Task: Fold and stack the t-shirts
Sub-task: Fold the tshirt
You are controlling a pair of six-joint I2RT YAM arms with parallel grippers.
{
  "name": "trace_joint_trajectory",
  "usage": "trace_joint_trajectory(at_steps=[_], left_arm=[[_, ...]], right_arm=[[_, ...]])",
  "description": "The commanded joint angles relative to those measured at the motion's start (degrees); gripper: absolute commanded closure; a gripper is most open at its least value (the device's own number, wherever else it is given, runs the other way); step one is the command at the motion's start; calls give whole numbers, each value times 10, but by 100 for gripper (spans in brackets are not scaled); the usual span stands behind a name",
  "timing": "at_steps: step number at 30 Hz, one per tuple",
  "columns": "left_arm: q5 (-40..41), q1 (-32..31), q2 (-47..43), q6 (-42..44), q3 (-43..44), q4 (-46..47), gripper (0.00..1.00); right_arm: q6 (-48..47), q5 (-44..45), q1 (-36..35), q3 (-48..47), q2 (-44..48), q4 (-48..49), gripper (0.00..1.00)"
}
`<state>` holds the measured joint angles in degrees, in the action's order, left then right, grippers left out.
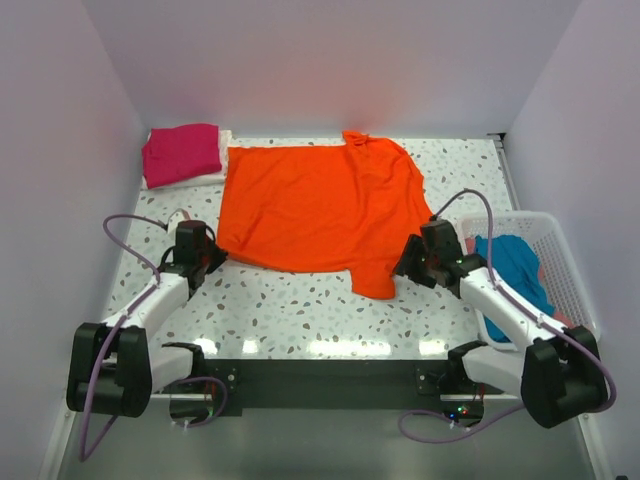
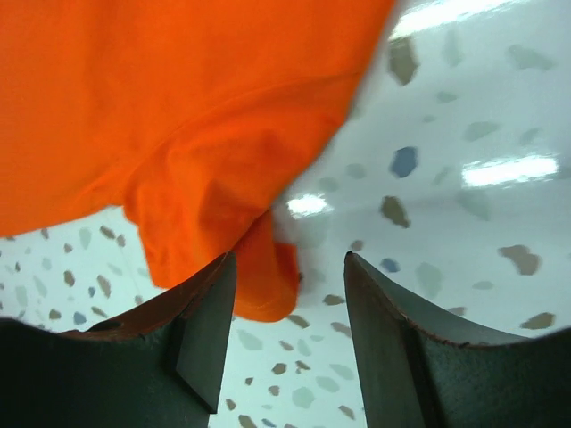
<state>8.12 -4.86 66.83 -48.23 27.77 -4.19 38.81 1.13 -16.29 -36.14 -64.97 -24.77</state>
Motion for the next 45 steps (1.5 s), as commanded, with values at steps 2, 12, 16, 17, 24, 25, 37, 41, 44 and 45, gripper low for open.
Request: trace_joint_trajectory(at_steps=[2,12,16,17,24,25,37,41,44,45], left_arm=[[-14,5,-10,-11,10,9,94],[-27,5,-11,-6,14,9,94],[-21,5,-12,1,26,-3,94],[-21,5,-13,2,28,-6,95],[-18,5,-17,6,44,-20,95],[-19,5,-17,6,44,-20,95],[-25,5,2,8,52,-14,96],[-18,6,3,16,62,-22,96],[-21,6,2,15,61,-21,96],[-21,6,2,14,59,-20,96]], right_arm=[[68,33,-77,19,12,38,45],[106,83,-159,80,-33,111,78],[87,113,-175,44,-30,68,100],[81,141,-182,18,-24,26,100],[-1,183,-211,-117,36,-168,100],[-9,179,-211,-132,31,-182,100],[-33,153,-293,-235,-148,-168,49],[-12,193,-293,-196,-111,-172,33],[29,245,-289,-148,-45,-177,36],[37,246,-286,-135,-24,-174,39]])
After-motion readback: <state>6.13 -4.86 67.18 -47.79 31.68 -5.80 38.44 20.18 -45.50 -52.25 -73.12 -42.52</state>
